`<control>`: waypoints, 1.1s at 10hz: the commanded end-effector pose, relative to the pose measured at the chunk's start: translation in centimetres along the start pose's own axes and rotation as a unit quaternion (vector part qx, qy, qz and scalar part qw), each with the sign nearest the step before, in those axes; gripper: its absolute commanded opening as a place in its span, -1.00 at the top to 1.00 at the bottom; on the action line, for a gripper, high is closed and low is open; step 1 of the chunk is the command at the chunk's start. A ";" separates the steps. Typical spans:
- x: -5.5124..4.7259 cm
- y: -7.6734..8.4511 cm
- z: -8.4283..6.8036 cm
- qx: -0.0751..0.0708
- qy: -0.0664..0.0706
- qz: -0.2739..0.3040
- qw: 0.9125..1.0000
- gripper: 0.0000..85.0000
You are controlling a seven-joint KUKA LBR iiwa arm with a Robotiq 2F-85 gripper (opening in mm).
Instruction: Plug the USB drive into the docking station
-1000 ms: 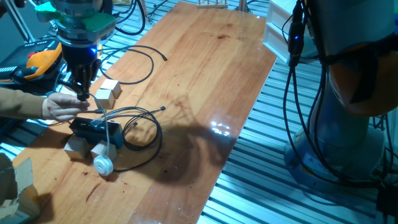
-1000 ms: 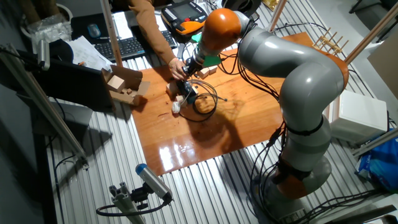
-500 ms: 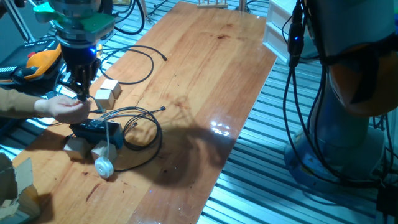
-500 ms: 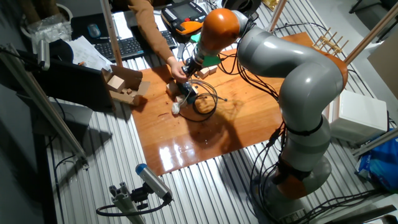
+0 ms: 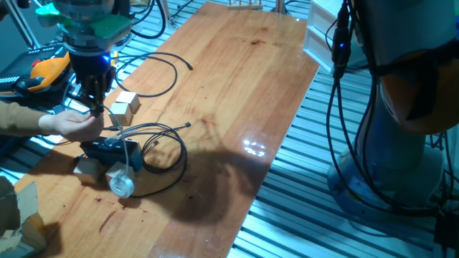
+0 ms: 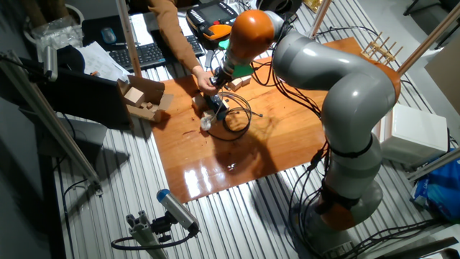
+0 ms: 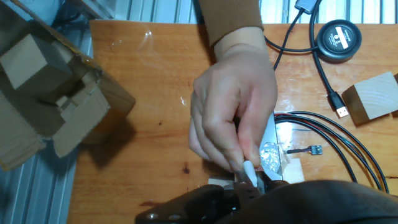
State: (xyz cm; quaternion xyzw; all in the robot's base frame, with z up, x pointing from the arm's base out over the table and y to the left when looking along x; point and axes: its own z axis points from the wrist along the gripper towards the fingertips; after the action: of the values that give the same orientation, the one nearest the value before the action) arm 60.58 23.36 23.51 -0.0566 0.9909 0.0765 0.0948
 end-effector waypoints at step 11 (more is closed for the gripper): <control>0.4 0.1 1.2 0.061 0.031 0.001 0.998 1.00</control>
State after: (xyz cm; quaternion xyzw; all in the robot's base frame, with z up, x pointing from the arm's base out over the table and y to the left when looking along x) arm 60.38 23.52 22.15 -0.0531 0.9965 0.0123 0.0633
